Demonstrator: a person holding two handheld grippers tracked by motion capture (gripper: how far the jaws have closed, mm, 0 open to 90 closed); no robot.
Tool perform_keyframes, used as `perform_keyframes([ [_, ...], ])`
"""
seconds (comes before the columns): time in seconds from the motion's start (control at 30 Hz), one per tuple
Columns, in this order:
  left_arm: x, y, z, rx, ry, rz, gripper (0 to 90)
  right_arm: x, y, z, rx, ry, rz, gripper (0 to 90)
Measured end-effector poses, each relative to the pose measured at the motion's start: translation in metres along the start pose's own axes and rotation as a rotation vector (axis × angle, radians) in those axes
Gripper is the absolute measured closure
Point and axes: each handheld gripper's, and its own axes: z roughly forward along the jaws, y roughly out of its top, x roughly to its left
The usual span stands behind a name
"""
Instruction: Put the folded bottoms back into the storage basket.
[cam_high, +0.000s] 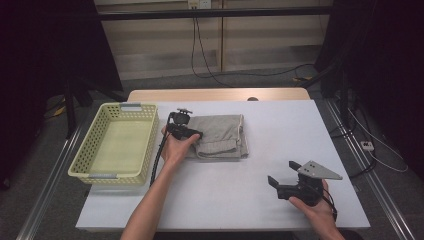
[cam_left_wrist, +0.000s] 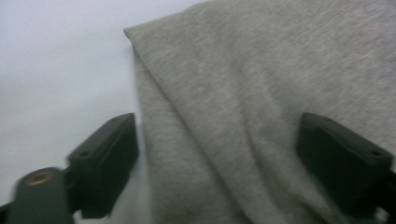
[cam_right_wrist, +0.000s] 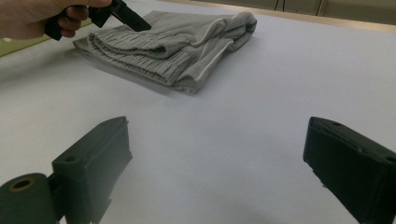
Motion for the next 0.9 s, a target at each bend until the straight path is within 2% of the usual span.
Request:
perform_keyframes([
  [0.03, -0.001, 0.000, -0.001, 0.003, -0.007, -0.002, 19.9, 0.000, 0.000, 0.000, 0.000, 0.000, -0.001, 7.2],
  [0.07, -0.003, 0.000, -0.002, 0.004, -0.012, 0.000, 30.5, 0.000, 0.000, 0.000, 0.001, 0.002, -0.001, 7.2],
  [0.1, -0.006, 0.000, -0.003, -0.004, -0.016, 0.001, 36.3, 0.000, 0.000, 0.001, 0.001, 0.002, 0.000, 7.2],
  [0.13, -0.009, -0.001, -0.004, -0.005, -0.025, 0.009, 36.3, 0.000, 0.000, 0.001, 0.001, 0.002, 0.000, 7.2],
  [0.17, -0.012, -0.001, -0.004, -0.010, -0.043, 0.005, 49.7, 0.000, 0.000, 0.001, 0.001, 0.003, -0.001, 7.6],
  [0.2, -0.013, -0.001, -0.004, -0.012, -0.057, 0.002, 50.2, 0.001, 0.000, 0.001, 0.001, 0.003, -0.001, 7.7],
  [0.37, -0.012, 0.000, -0.004, -0.002, -0.070, -0.001, 51.8, 0.001, 0.000, 0.001, 0.003, 0.000, 0.000, 7.7],
  [0.47, -0.013, -0.001, -0.005, 0.000, -0.103, 0.002, 61.1, 0.001, 0.001, 0.001, 0.006, -0.001, 0.007, 7.7],
  [0.5, -0.014, -0.001, -0.005, -0.001, -0.115, -0.003, 69.0, 0.001, 0.000, 0.002, 0.007, -0.002, 0.006, 7.7],
  [0.57, -0.017, 0.000, -0.004, 0.003, -0.098, 0.000, 69.1, 0.001, 0.000, 0.002, 0.006, -0.002, 0.005, 7.7],
  [0.7, -0.016, 0.001, -0.004, 0.013, -0.112, 0.005, 72.9, 0.001, 0.000, 0.002, 0.008, -0.002, 0.004, 7.7],
  [0.77, -0.015, 0.001, -0.005, 0.009, -0.120, -0.024, 74.6, 0.001, 0.000, 0.002, 0.007, -0.001, 0.003, 7.7],
  [0.8, -0.016, 0.000, -0.005, 0.004, -0.111, -0.031, 74.6, 0.001, 0.000, 0.002, 0.007, -0.001, 0.003, 7.7],
  [0.87, -0.019, 0.000, -0.005, -0.004, -0.094, 0.001, 75.6, 0.001, 0.000, 0.002, 0.007, -0.001, 0.006, 7.7],
  [0.9, -0.018, -0.001, -0.006, -0.007, -0.102, -0.007, 75.9, 0.000, 0.000, 0.002, 0.007, -0.002, 0.008, 7.7],
])
